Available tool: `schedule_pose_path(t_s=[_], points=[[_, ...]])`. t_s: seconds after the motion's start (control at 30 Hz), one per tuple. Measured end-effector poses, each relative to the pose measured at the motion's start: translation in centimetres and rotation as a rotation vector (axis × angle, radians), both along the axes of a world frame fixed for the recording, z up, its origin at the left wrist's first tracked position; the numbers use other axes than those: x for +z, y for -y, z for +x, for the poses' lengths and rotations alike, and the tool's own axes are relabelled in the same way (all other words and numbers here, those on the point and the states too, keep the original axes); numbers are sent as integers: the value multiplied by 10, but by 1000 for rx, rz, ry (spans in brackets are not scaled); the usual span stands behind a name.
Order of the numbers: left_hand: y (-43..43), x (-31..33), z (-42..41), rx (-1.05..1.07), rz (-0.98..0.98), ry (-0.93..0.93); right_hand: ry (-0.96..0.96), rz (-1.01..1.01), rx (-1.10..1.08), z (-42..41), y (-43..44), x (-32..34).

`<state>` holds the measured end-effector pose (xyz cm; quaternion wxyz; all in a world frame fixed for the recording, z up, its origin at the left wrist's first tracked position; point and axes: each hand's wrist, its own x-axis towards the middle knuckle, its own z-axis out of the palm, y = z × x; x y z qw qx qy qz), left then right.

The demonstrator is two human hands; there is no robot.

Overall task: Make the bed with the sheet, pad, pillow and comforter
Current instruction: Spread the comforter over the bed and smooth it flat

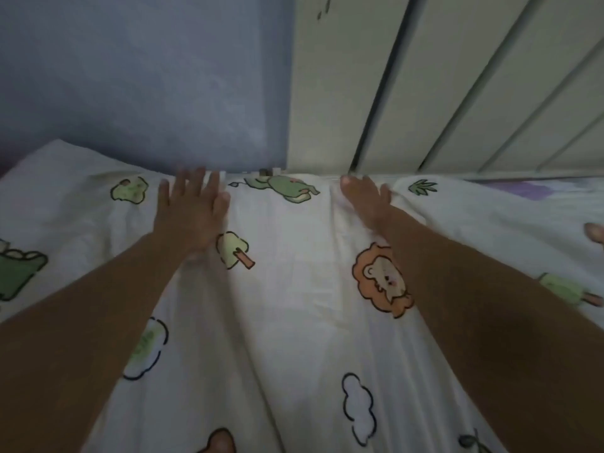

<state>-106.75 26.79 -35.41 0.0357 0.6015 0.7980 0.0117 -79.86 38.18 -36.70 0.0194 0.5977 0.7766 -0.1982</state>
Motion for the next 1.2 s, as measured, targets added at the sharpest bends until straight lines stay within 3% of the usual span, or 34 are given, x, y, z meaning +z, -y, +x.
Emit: schedule_pose_path(t_s=[0.1, 0.17, 0.33, 0.47, 0.57, 0.7, 0.93, 1.07, 1.2], points=[[12, 20, 57, -198, 49, 55, -530, -23, -124, 32, 27, 29], [11, 29, 103, -344, 9, 125, -605, 95, -169, 60, 44, 53], [-14, 34, 211, -477, -57, 245, -445, 383, -336, 171, 44, 88], [-43, 21, 268, -486, -55, 229, -104, 268, -430, 276, 39, 80], [-62, -2, 293, -394, -43, 202, -65, 194, -533, 329, 26, 67], [-63, -34, 295, -333, 47, 115, 32, 31, -358, 348, 9, 42], [-65, -50, 293, -342, 101, 96, 313, 200, -318, 346, -9, 44], [-59, -47, 294, -344, 185, 126, 163, 426, -503, 339, -28, 74], [-58, -45, 297, -334, 218, 144, -405, 517, -771, 334, -71, 93]])
